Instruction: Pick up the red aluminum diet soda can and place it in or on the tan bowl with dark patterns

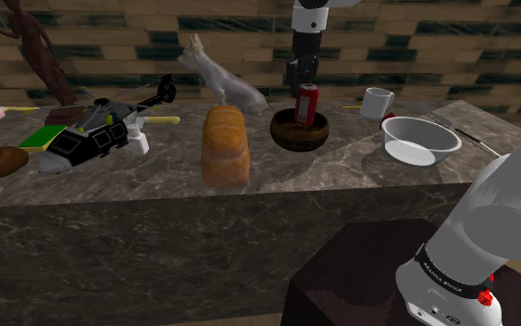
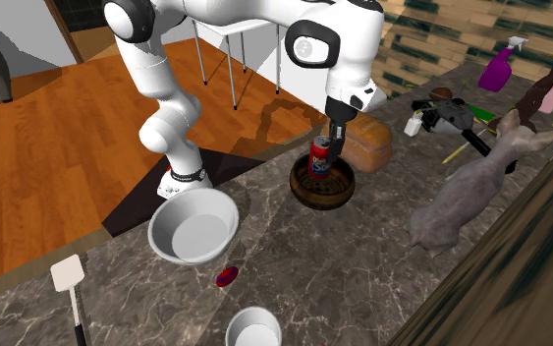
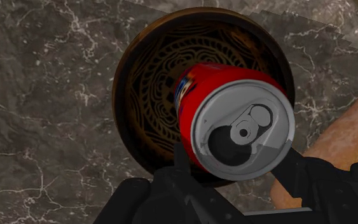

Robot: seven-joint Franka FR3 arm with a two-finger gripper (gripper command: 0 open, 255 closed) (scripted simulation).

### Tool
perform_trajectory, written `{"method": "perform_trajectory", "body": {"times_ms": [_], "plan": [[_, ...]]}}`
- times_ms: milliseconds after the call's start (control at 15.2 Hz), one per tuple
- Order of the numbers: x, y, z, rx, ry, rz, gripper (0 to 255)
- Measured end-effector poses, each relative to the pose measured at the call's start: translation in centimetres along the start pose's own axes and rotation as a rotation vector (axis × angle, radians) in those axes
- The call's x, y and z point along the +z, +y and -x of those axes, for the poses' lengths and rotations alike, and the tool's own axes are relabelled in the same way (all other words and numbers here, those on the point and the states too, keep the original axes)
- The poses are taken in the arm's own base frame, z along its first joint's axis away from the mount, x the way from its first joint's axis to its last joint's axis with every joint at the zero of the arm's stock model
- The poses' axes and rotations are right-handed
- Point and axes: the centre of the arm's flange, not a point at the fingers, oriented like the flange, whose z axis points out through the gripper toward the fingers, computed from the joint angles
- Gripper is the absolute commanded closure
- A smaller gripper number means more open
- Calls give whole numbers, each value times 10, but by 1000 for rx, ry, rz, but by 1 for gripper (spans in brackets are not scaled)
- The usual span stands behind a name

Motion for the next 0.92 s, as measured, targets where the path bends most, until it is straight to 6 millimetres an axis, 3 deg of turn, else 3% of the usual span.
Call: {"method": "perform_trajectory", "body": {"times_ms": [66,132,528,792,924], "plan": [[0,0,0,0,0,0,255],[0,0,0,0,0,0,0],[0,0,0,0,1,0,0],[-41,-1,-2,0,2,0,0],[-48,-1,-1,0,2,0,0]]}}
